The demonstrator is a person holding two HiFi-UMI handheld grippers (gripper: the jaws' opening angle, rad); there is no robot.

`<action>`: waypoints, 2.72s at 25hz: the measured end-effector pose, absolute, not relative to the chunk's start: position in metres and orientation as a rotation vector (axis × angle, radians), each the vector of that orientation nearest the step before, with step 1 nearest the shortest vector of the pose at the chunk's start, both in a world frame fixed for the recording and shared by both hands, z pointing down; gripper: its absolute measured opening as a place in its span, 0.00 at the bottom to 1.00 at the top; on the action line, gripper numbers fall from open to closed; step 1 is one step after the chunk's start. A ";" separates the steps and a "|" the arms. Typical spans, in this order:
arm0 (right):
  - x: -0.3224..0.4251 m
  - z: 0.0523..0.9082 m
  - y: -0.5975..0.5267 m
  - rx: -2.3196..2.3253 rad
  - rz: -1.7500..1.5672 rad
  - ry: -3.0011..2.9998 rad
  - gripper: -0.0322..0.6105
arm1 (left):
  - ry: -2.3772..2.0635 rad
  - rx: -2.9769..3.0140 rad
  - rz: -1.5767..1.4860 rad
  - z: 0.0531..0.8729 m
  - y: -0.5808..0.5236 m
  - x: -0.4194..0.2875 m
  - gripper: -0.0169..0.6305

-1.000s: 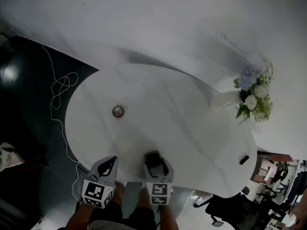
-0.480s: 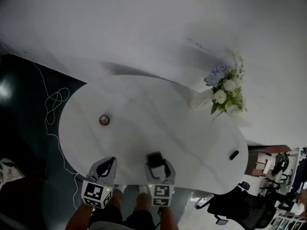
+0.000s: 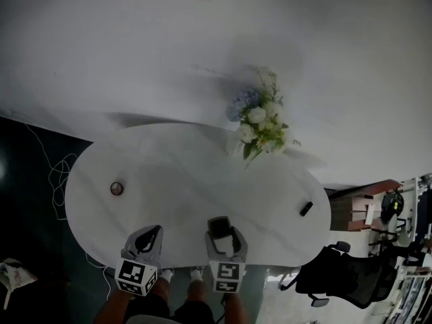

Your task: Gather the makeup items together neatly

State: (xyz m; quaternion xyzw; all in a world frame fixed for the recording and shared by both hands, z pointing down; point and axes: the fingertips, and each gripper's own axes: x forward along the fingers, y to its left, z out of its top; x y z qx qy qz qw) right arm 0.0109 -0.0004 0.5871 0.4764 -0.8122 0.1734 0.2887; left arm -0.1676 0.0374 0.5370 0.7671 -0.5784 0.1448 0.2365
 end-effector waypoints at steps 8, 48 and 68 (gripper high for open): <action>0.077 0.590 -0.013 1.422 0.514 -2.080 0.54 | -1.488 2.185 0.438 0.538 0.012 -0.113 0.04; 0.142 0.667 -0.022 1.505 0.613 -1.978 0.55 | -1.371 2.180 0.559 0.595 -0.005 -0.049 0.04; 0.110 0.446 -0.045 1.553 0.300 -2.388 0.53 | -1.708 2.314 0.292 0.420 -0.014 -0.077 0.04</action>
